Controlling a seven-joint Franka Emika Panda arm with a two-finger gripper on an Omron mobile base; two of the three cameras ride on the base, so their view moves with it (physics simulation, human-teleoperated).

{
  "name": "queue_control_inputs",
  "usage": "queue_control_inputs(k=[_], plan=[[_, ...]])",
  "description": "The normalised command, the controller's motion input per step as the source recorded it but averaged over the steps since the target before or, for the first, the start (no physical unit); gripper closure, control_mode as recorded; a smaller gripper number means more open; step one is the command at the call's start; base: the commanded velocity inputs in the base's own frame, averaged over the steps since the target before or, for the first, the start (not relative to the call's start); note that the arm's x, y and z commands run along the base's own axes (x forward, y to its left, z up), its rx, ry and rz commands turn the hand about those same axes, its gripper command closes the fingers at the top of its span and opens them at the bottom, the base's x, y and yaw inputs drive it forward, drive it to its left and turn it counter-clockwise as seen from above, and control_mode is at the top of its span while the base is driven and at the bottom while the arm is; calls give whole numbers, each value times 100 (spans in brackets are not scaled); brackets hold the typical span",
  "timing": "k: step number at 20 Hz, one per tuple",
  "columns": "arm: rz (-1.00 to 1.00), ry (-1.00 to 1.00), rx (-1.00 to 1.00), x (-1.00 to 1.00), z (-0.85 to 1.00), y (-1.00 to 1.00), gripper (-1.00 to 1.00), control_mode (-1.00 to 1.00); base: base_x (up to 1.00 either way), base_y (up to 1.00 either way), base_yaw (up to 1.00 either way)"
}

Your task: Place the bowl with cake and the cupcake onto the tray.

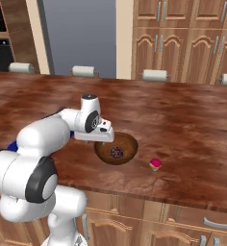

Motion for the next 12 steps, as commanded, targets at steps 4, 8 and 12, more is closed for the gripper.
queue_control_inputs(k=[4,8,12], plan=[[0,1,0,0,-19,0,-100,-100,0,0,0],[0,2,0,0,-14,0,-100,-100,0,0,0],[0,2,0,0,-15,0,-100,-100,0,0,0]])
